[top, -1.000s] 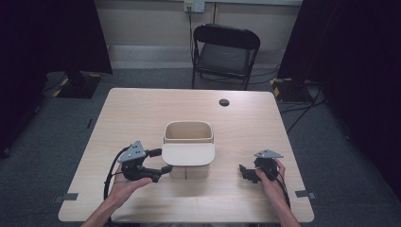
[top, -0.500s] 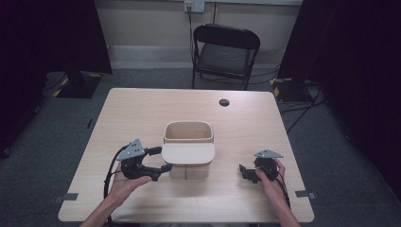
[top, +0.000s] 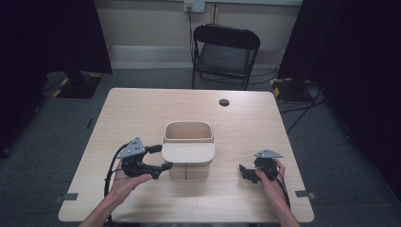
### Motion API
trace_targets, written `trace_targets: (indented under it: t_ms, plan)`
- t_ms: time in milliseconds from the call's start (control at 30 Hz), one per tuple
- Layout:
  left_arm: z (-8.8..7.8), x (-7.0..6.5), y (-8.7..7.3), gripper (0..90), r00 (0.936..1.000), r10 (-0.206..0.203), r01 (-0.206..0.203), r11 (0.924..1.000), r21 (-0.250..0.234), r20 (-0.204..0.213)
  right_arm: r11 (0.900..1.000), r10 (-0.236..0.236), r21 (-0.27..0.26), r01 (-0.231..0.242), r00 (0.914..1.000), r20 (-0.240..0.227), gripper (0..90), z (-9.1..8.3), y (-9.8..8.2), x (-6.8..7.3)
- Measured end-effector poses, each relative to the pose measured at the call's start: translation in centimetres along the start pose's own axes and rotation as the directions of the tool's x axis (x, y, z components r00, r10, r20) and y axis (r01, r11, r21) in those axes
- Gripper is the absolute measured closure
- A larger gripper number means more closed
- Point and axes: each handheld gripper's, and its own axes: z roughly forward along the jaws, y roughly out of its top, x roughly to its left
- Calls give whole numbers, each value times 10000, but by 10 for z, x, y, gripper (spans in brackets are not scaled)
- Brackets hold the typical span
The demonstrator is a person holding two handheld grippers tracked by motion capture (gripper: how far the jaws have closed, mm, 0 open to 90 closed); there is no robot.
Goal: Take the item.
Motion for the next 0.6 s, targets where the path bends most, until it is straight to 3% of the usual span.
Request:
trace_targets:
  t_ms: [600]
  plan:
    - [1, 3, 5, 198, 10000, 14, -14, 10000, -18, 78, 10000, -14, 6, 14, 10000, -13, 127, 0, 0, 0]
